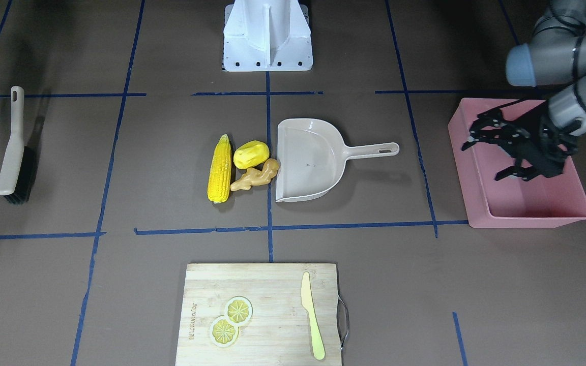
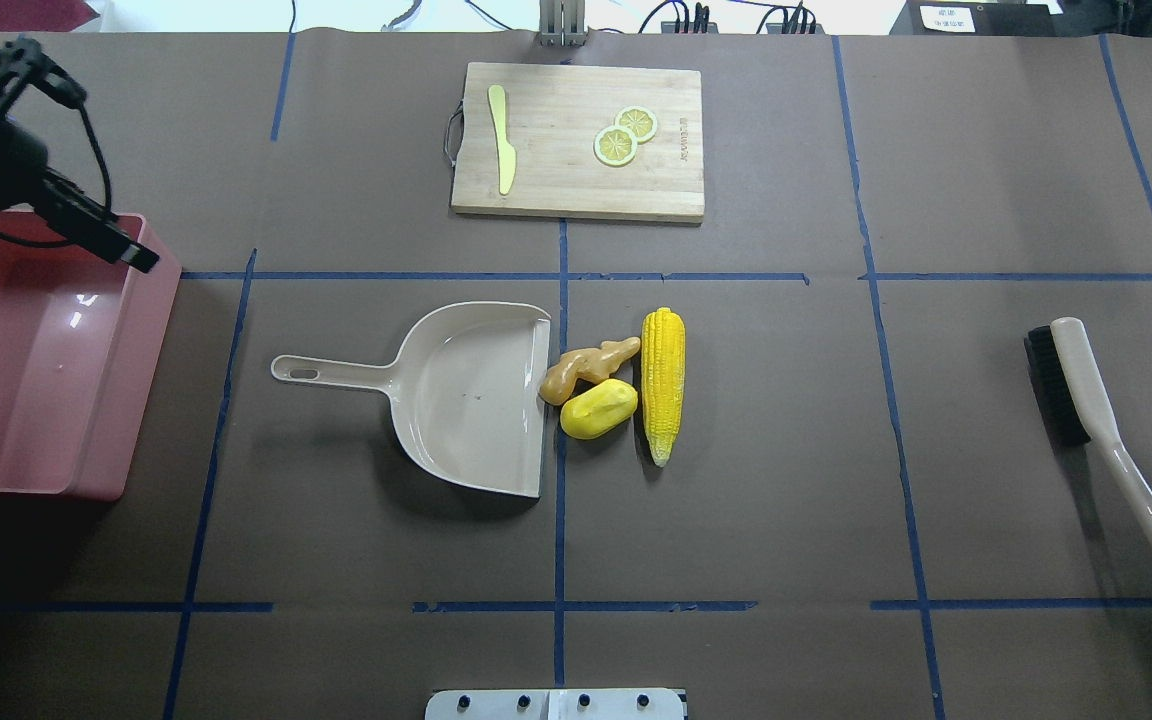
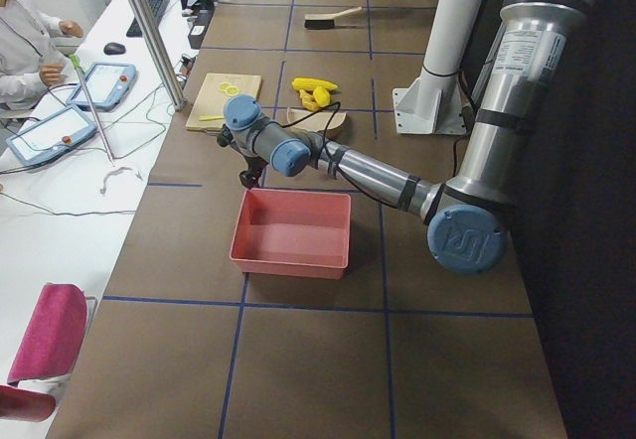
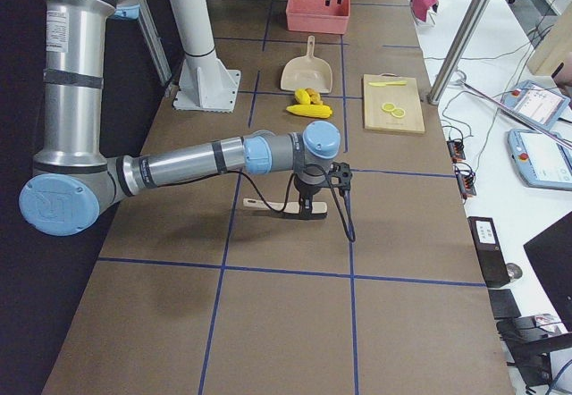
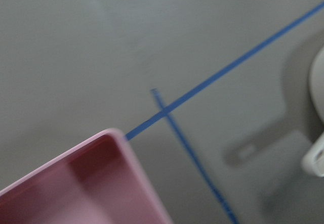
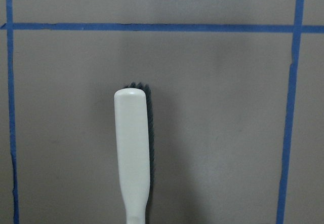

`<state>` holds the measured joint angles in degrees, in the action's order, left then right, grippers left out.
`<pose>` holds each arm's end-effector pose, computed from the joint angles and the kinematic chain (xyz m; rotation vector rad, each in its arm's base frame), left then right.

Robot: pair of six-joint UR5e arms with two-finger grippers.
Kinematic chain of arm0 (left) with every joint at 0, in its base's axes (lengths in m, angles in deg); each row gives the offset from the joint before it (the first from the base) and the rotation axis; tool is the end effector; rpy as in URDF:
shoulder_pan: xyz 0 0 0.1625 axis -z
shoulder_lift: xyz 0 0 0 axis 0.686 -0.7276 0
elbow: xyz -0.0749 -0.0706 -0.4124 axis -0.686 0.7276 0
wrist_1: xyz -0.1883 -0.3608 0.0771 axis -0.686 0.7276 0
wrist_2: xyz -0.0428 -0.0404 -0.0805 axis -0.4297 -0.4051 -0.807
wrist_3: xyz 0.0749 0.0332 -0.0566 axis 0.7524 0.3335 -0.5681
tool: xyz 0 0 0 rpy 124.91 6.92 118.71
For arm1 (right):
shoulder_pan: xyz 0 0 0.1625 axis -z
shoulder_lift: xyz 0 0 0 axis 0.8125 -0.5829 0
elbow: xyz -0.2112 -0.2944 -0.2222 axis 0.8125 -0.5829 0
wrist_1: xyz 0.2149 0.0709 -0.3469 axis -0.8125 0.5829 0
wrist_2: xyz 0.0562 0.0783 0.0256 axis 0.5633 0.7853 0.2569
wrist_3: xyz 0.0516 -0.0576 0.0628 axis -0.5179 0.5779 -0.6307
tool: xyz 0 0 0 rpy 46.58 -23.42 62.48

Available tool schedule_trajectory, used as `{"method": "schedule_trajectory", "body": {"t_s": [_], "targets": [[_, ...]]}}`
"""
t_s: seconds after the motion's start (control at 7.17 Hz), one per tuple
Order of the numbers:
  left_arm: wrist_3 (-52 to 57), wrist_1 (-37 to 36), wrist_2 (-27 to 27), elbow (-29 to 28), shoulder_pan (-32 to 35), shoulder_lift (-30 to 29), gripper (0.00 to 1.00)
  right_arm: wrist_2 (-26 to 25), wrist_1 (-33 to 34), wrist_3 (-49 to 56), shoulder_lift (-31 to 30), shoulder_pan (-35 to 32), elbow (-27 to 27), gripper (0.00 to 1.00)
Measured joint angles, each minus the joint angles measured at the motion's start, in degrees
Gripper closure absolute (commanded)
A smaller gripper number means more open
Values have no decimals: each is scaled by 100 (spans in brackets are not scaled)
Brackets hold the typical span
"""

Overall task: Sweep and dump trash into bin
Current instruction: 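Move the left gripper toward the dustpan while the right reaches for the brush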

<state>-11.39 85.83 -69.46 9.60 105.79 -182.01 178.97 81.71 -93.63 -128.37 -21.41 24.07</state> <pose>0.2261 -0.5491 0.3921 0.4009 1.0778 0.6508 -0.0509 -0.4404 0.5431 -0.0720 -0.8494 -0.0512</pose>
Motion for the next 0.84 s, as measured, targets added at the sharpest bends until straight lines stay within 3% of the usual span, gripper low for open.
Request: {"method": "schedule_trajectory", "body": {"t_s": [0.14, 0.28, 0.56, 0.84], "targets": [[-68, 101, 260, 1, -230, -186, 3, -233, -479, -505, -230, 320, 173, 4], [-121, 142, 710, 2, -485, -368, 0, -406, -1304, -1085, -575, 652, 229, 5], [-150, 147, 1230, -16, -850, -628, 0, -643, -3049, -2200, -1231, 1151, 123, 5], [-166, 136, 1319, -18, -1042, -695, 0, -835, -3785, -2718, -1490, 1472, -14, 3]]}}
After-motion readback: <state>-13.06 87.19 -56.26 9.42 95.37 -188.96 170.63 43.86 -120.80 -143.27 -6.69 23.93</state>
